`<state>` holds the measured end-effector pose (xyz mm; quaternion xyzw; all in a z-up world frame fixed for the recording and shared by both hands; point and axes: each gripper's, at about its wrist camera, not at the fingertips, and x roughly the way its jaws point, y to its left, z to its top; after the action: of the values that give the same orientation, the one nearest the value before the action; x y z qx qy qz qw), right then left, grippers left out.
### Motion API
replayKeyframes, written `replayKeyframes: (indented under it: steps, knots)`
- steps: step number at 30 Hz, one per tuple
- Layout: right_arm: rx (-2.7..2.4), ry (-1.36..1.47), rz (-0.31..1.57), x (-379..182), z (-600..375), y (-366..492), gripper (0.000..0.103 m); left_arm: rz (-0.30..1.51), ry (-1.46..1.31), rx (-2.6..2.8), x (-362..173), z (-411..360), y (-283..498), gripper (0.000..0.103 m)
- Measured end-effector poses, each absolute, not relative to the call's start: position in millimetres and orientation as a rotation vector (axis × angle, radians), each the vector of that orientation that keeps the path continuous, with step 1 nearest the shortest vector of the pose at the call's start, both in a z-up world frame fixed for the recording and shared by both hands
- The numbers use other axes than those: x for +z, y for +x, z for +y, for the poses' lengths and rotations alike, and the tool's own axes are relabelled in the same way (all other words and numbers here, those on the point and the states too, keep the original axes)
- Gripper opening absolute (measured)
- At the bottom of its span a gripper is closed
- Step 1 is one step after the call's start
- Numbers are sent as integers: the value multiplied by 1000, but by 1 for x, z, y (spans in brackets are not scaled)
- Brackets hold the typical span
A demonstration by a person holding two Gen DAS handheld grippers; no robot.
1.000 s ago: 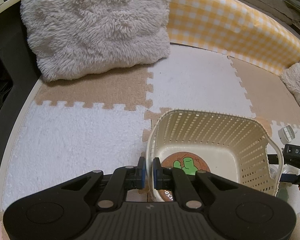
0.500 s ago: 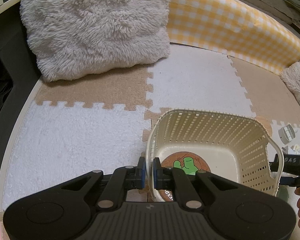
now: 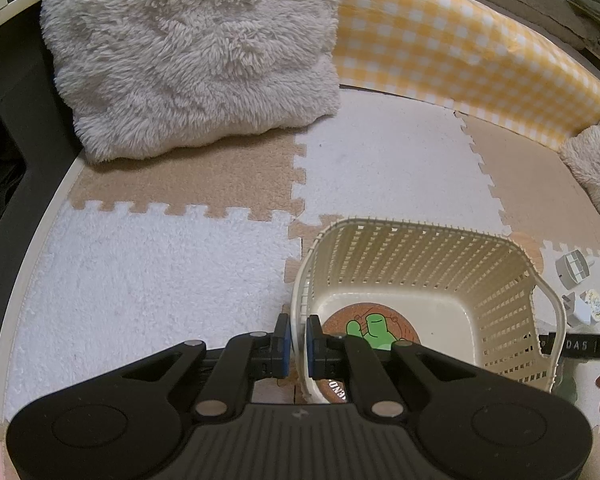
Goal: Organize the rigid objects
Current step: 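Lift the clear plastic box with the right gripper toward the basket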
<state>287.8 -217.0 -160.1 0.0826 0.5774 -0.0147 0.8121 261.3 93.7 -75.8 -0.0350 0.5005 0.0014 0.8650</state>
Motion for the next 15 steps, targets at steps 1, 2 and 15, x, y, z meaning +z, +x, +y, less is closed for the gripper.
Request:
replayKeyframes:
  steps: [1,2,15]
  knots:
    - [-13,131,1224,-159,-215,289,76,1049,-73,3,-76,94,261,8]
    - [6,93,1215,-158,-214,290,76,1049,-75,3,-76,94,261,8]
    - [201,-83,1153,-154,-203,293,83,1049,-76,2,-76,94,261,8]
